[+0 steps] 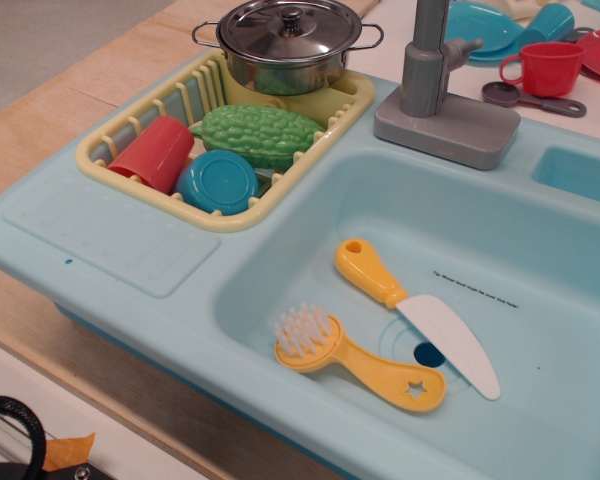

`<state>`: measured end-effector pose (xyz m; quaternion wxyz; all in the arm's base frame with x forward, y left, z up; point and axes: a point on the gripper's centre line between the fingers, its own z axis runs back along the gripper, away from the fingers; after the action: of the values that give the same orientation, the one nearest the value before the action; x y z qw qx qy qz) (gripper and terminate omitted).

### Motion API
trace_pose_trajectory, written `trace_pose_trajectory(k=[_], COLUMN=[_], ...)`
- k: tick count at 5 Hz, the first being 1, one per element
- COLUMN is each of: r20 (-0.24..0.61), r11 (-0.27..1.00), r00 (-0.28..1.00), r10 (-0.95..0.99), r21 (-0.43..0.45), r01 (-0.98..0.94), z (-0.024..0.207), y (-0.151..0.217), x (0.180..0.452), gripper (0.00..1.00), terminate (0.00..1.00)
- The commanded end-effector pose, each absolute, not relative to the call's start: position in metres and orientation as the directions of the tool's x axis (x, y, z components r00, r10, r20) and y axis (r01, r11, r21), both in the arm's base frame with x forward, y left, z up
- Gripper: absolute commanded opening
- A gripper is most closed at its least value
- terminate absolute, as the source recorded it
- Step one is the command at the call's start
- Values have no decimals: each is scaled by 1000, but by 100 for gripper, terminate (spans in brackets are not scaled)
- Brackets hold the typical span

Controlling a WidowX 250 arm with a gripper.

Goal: Take lid off pot or pan

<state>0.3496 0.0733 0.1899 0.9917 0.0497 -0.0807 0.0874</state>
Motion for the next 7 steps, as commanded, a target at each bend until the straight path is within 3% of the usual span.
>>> trace_pose_trajectory(k=[1, 6, 7], r20=[169, 135, 140], r11=[980, 984, 980], r00=[972, 978, 973], r10=[165, 162, 184], r21=[84, 58, 46], r01=[-181, -171, -192], z=[190, 176, 172], y=[73, 81, 82], x=[350, 364, 360], gripper=[100, 100, 0], terminate=[0, 0, 0])
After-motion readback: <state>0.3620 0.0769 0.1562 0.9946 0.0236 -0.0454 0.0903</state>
